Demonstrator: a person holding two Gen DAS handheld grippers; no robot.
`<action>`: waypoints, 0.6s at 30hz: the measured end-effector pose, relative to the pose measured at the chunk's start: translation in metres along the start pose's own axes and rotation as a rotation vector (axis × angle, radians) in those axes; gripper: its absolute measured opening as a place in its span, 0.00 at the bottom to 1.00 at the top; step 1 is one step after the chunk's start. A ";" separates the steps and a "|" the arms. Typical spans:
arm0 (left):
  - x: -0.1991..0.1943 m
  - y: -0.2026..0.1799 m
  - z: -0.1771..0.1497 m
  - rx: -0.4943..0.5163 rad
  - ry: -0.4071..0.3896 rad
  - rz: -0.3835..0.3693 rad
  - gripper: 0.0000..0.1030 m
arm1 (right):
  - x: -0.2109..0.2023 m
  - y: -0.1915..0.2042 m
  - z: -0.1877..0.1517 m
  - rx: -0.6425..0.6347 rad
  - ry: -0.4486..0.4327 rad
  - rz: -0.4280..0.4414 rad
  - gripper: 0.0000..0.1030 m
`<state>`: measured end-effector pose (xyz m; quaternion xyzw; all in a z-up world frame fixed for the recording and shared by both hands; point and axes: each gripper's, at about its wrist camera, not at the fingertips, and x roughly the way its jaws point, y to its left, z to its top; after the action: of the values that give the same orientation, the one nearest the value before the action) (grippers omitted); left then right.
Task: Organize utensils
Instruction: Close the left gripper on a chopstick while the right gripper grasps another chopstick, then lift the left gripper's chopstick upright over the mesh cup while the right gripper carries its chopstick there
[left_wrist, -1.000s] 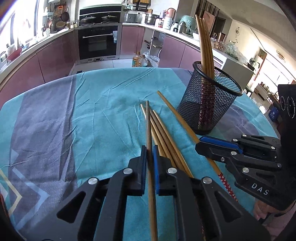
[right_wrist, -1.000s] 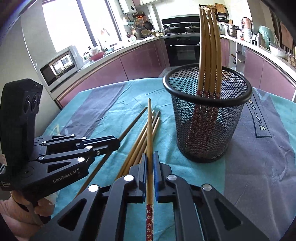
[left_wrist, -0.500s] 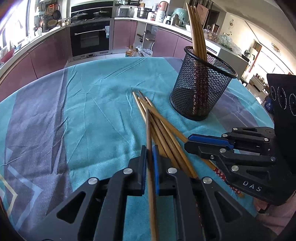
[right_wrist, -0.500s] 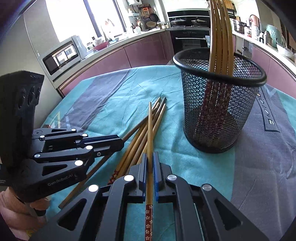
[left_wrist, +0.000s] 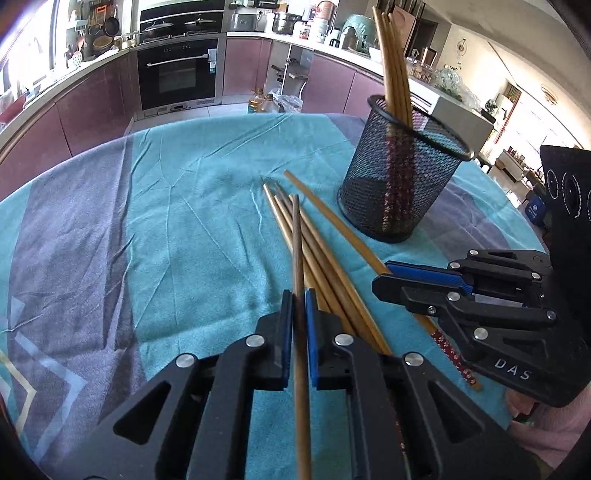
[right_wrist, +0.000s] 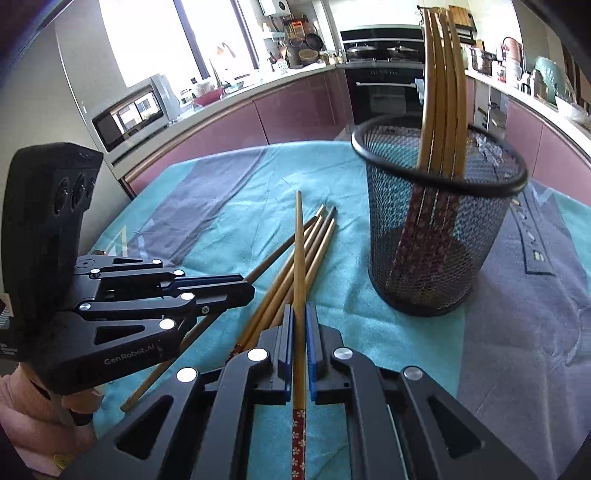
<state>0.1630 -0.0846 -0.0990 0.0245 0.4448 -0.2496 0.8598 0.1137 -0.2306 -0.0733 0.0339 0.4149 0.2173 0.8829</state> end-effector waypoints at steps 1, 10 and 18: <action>-0.004 -0.001 0.001 0.004 -0.009 -0.004 0.07 | -0.005 0.000 0.001 -0.003 -0.015 0.000 0.05; -0.048 -0.008 0.018 0.018 -0.102 -0.100 0.07 | -0.057 -0.006 0.009 0.004 -0.159 -0.006 0.05; -0.090 -0.017 0.031 0.036 -0.186 -0.192 0.07 | -0.094 -0.015 0.016 0.017 -0.255 0.002 0.05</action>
<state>0.1356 -0.0709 -0.0078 -0.0261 0.3590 -0.3398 0.8689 0.0787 -0.2808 0.0011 0.0691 0.3008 0.2089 0.9280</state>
